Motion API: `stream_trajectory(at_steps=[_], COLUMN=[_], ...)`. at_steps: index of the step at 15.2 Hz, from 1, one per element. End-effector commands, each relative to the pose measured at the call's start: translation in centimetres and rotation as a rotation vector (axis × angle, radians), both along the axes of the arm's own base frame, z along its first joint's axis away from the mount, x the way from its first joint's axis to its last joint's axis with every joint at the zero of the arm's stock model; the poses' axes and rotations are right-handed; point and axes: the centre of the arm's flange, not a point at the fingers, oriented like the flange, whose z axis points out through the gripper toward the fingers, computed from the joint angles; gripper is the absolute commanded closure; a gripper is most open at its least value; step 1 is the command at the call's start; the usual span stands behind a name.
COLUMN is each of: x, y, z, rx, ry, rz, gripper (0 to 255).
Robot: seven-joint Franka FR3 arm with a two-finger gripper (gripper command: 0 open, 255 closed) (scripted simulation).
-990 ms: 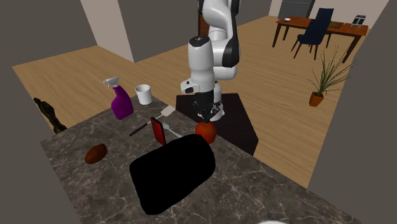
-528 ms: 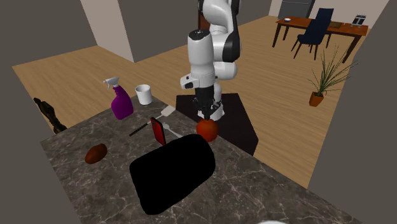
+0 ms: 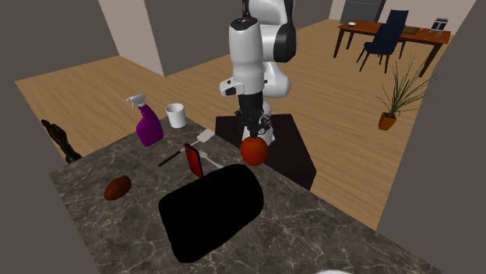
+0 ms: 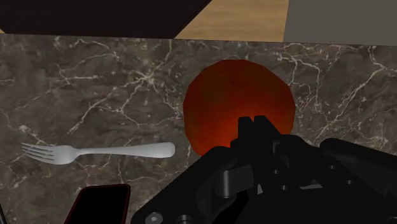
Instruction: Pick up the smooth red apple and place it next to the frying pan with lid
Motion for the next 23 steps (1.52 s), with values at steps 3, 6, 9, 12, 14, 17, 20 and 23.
stream_trajectory(at_steps=[3, 6, 9, 12, 14, 17, 20, 23], x=[0.0, 0.0, 0.0, 0.0, 0.0, 0.0, 0.0, 1.3], y=[0.0, 0.0, 0.0, 0.0, 0.0, 0.0, 0.0, 0.3], z=[2.2, 3.8, 5.3, 6.9, 8.0, 9.6, 11.1, 12.1], rx=[0.000, 0.000, 0.000, 0.000, 0.000, 0.000, 0.000, 0.000], ry=[0.000, 0.000, 0.000, 0.000, 0.000, 0.000, 0.000, 0.000], rz=[0.000, 0.000, 0.000, 0.000, 0.000, 0.000, 0.000, 0.000], gripper=[255, 255, 255, 255, 255, 255, 255, 255])
